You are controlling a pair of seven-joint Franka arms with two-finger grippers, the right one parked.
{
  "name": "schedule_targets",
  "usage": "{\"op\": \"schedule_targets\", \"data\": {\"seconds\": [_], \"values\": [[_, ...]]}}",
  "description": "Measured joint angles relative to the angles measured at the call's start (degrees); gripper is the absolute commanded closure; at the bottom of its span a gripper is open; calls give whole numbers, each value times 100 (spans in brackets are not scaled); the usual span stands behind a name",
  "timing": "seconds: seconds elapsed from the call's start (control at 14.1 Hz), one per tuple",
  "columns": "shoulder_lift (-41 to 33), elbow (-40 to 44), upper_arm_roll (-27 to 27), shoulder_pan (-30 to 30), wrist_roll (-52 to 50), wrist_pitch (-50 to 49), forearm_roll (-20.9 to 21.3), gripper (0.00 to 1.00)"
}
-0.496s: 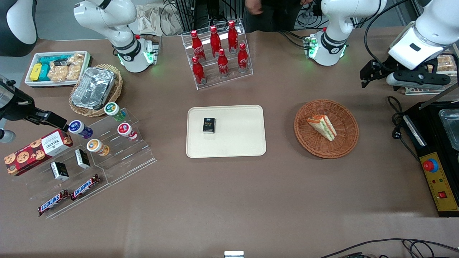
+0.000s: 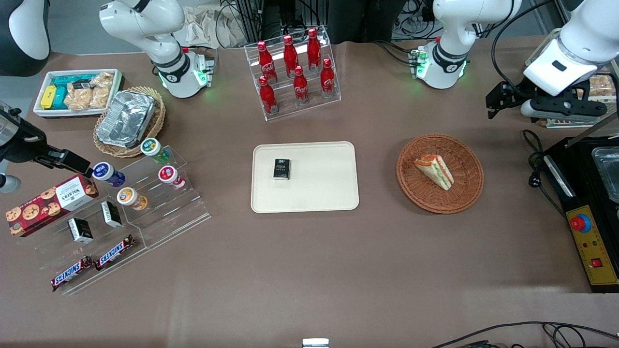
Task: Place sandwich from basket to tray
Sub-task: 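Move the left gripper over the sandwich in the wicker basket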
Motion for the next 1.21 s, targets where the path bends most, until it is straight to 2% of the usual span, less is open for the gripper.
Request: {"op": "schedule_targets", "data": {"seconds": [0.14,0.35,0.71,0.99,1.21], "values": [[45,0,59,106,-297,-7,4,0],[92,0,96,161,-1413,-138,-4,0],[149,9,50,141,-2723,-132,-258,0],[387,9,50,122,-3327,14,-334,0],[616,5,38,-79,-4414,352,-334,0]]}}
